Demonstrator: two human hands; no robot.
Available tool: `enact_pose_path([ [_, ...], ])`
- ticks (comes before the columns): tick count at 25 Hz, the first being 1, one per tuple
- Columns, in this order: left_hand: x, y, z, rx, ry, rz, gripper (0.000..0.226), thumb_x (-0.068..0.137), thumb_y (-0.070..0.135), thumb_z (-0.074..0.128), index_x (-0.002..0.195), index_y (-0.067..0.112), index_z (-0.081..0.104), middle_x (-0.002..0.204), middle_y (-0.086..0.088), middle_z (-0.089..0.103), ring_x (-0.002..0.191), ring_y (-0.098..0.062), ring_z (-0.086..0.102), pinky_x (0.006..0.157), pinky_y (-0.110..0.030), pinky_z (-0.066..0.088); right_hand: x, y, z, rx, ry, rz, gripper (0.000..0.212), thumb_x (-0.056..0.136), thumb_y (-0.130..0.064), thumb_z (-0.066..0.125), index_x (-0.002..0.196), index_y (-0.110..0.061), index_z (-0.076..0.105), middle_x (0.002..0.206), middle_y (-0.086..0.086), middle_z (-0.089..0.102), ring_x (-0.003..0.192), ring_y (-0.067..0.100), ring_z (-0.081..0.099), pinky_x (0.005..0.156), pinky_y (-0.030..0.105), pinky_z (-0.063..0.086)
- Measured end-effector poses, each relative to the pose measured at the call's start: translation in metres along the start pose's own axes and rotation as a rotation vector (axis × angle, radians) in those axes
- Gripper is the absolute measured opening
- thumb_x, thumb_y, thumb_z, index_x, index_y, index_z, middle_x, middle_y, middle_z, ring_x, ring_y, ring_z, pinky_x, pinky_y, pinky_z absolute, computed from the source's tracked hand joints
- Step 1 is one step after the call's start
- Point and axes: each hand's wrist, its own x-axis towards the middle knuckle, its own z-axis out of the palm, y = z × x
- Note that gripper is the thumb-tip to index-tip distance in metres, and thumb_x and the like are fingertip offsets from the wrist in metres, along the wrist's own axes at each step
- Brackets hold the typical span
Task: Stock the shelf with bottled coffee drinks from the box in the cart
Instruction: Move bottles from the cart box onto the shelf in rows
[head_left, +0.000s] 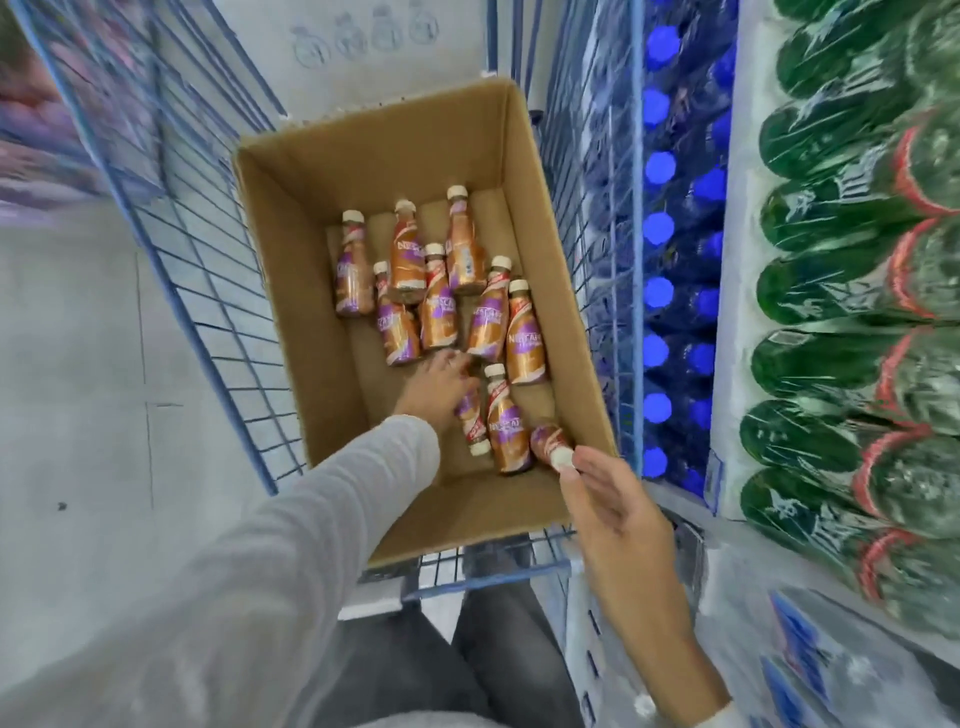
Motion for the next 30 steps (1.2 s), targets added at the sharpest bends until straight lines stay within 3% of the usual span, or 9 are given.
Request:
enact_pose_path([
  [3, 0.015, -0.013, 0.02, 0.215, 0.018, 0.099, 0.069, 0.098, 0.015, 0.063, 0.158, 0.032, 0.034, 0.171, -0.006, 0.015, 0.158, -0.032, 0.006, 0.127, -0.047, 0.005, 0.005, 0.005, 0.009, -0.005, -0.029, 0.028, 0.029, 0.095, -0.048, 0.062, 0.123, -0.043, 0.065, 0.118, -0.035, 0.064, 0.113, -0.014, 0.057, 0.089, 0.013, 0.044],
  [8, 0.007, -0.034, 0.006, 0.132, 0.033, 0.151, 0.061, 0.094, 0.039, 0.066, 0.152, 0.035, 0.045, 0.158, -0.006, 0.037, 0.15, -0.031, 0.022, 0.123, -0.047, 0.012, 0.003, 0.003, 0.029, -0.004, -0.087, 0.041, 0.025, 0.097, -0.039, 0.063, 0.122, -0.038, 0.065, 0.114, -0.036, 0.065, 0.113, -0.013, 0.058, 0.09, 0.008, 0.044],
  [10, -0.012, -0.044, -0.006, -0.102, -0.03, 0.046, 0.068, 0.089, 0.054, 0.068, 0.151, 0.034, 0.048, 0.15, -0.006, 0.045, 0.144, -0.03, 0.033, 0.121, -0.046, 0.02, 0.001, -0.005, 0.034, 0.007, -0.103, 0.042, 0.023, 0.098, -0.036, 0.064, 0.121, -0.036, 0.066, 0.112, -0.035, 0.067, 0.111, -0.013, 0.059, 0.088, 0.003, 0.044],
  [13, -0.053, -0.055, -0.023, -0.772, -0.057, -0.192, 0.083, 0.077, 0.058, 0.081, 0.149, 0.032, 0.051, 0.146, -0.001, 0.051, 0.134, -0.026, 0.049, 0.114, -0.043, 0.041, 0.003, -0.017, 0.039, -0.026, -0.102, 0.037, 0.018, 0.099, -0.037, 0.063, 0.116, -0.039, 0.066, 0.11, -0.028, 0.069, 0.105, -0.015, 0.06, 0.082, 0.0, 0.044],
  [16, -0.097, -0.051, -0.042, -1.191, 0.067, -0.332, 0.084, 0.073, 0.061, 0.082, 0.146, 0.034, 0.051, 0.131, 0.009, 0.057, 0.11, -0.014, 0.06, 0.087, -0.027, 0.052, 0.024, -0.028, 0.052, -0.093, -0.104, 0.041, 0.02, 0.099, -0.04, 0.063, 0.118, -0.038, 0.064, 0.114, -0.022, 0.068, 0.102, -0.014, 0.06, 0.078, 0.003, 0.045],
  [19, -0.136, -0.037, -0.057, -1.439, 0.197, -0.332, 0.067, 0.075, 0.066, 0.077, 0.131, 0.036, 0.058, 0.119, 0.013, 0.068, 0.094, -0.004, 0.069, 0.074, -0.018, 0.05, 0.075, -0.032, 0.081, -0.179, -0.062, 0.025, 0.028, 0.1, -0.036, 0.061, 0.125, -0.024, 0.064, 0.121, -0.007, 0.069, 0.112, 0.009, 0.063, 0.092, 0.026, 0.048],
  [22, -0.166, -0.024, -0.063, -1.68, 0.276, -0.36, 0.061, 0.075, 0.066, 0.076, 0.126, 0.035, 0.062, 0.109, 0.008, 0.075, 0.093, -0.008, 0.074, 0.067, -0.018, 0.056, 0.145, -0.033, 0.123, -0.265, -0.005, 0.048, 0.041, 0.098, -0.03, 0.062, 0.136, -0.015, 0.056, 0.133, 0.008, 0.063, 0.125, 0.029, 0.058, 0.104, 0.04, 0.045],
  [26, -0.194, -0.017, -0.057, -1.838, 0.331, -0.473, 0.052, 0.073, 0.065, 0.069, 0.121, 0.046, 0.062, 0.106, 0.016, 0.076, 0.097, -0.008, 0.075, 0.074, -0.024, 0.059, 0.22, -0.028, 0.17, -0.435, 0.084, 0.128, 0.071, 0.096, -0.03, 0.063, 0.153, -0.005, 0.03, 0.155, 0.019, 0.039, 0.14, 0.038, 0.042, 0.116, 0.045, 0.037],
  [30, -0.215, -0.02, -0.043, -1.881, 0.35, -0.548, 0.046, 0.076, 0.065, 0.07, 0.118, 0.049, 0.064, 0.109, 0.018, 0.076, 0.099, -0.008, 0.074, 0.079, -0.031, 0.06, 0.254, -0.013, 0.198, -0.768, 0.211, 0.133, 0.079, 0.092, -0.036, 0.065, 0.151, -0.001, 0.027, 0.154, 0.024, 0.032, 0.138, 0.039, 0.039, 0.109, 0.042, 0.04],
])
